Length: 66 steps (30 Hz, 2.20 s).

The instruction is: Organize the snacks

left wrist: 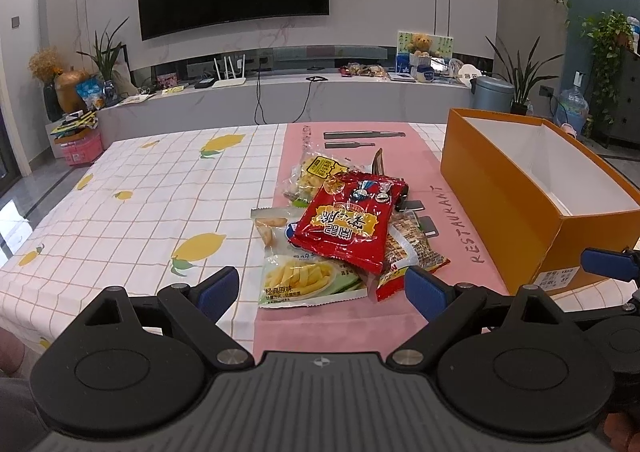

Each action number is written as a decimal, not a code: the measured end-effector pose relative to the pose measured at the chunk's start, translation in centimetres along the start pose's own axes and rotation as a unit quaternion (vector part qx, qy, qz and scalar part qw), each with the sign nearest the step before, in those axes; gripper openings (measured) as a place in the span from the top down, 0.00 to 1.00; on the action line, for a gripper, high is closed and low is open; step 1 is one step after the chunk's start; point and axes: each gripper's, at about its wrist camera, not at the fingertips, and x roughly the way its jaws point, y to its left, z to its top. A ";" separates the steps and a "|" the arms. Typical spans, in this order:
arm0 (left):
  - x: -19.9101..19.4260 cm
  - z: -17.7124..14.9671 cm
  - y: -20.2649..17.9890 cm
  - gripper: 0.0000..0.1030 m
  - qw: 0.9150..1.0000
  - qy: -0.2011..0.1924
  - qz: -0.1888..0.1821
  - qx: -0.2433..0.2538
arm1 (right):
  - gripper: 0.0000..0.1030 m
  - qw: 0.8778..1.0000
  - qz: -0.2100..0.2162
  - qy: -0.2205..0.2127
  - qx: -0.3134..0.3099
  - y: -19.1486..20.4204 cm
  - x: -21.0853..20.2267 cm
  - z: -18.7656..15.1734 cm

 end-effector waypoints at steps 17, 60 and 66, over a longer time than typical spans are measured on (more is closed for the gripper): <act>0.1 -0.2 0.1 0.00 1.000 0.006 0.002 0.000 | 0.03 1.000 0.001 0.001 -0.003 0.1 0.2 -0.1; 1.5 0.3 1.3 0.00 0.999 0.032 0.030 0.013 | 0.03 0.999 0.036 0.006 -0.019 0.5 1.1 0.2; 1.9 2.3 3.5 0.00 0.999 0.024 0.027 -0.006 | 0.03 0.996 0.088 0.020 -0.001 -0.1 3.0 0.9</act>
